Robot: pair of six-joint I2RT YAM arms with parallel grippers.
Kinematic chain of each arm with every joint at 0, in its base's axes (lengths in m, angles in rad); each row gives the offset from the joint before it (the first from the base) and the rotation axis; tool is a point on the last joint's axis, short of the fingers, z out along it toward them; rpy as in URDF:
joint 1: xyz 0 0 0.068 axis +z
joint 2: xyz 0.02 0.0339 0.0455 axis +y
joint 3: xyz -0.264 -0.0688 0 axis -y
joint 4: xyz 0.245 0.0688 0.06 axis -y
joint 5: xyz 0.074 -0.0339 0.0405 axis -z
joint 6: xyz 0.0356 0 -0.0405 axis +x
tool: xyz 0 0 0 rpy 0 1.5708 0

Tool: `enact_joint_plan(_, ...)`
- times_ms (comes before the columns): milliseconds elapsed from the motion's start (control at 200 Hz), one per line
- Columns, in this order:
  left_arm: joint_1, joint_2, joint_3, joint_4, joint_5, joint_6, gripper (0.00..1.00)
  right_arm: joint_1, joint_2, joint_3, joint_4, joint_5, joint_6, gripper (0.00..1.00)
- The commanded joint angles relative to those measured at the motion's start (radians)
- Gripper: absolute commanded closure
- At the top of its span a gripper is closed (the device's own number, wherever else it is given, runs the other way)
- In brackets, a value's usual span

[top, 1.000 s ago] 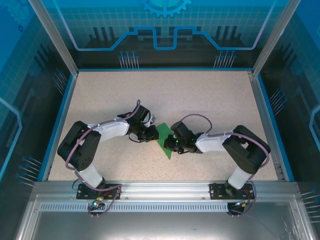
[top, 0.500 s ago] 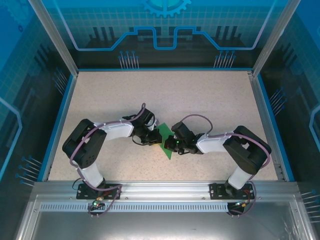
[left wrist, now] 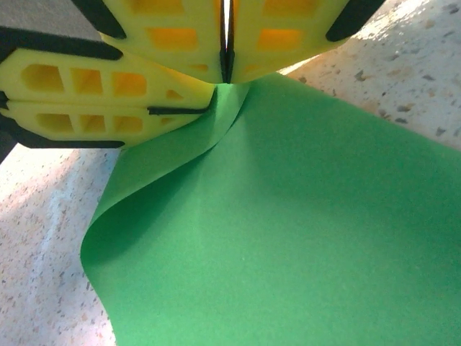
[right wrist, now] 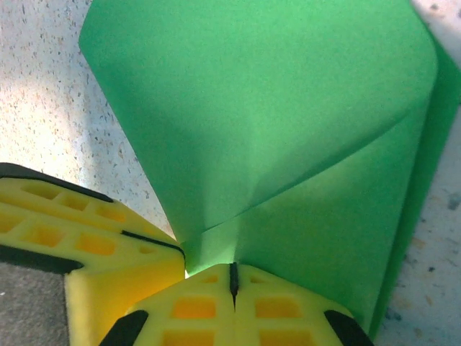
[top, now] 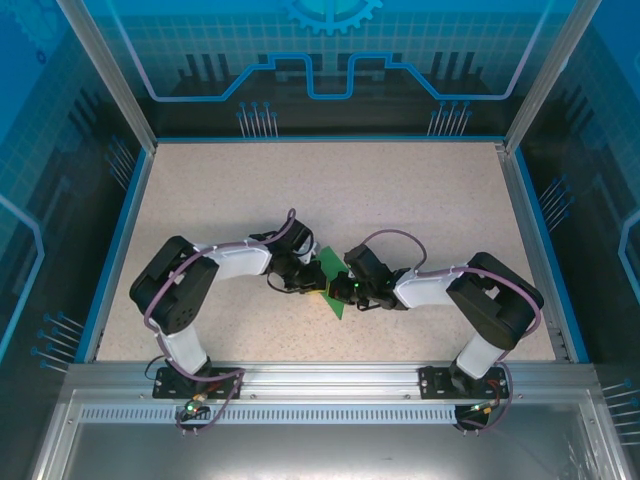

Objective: Fold a paper plane with a square sheet of paper (pick it up from the middle)
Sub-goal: Third fold the triangle at the center of the table.

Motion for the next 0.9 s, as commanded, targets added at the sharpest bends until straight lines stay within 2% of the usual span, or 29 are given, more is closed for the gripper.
enact_joint_plan(0,-0.006,0.024,0.030,-0.035,-0.003,0.026,0.88,-0.010,0.007,-0.037,-0.081,-0.008,-0.022,1.00)
enact_joint_plan(895,-0.017,0.099,0.071,-0.188,-0.164,0.130,0.96,-0.014,-0.025,-0.060,-0.027,-0.029,-0.035,1.00)
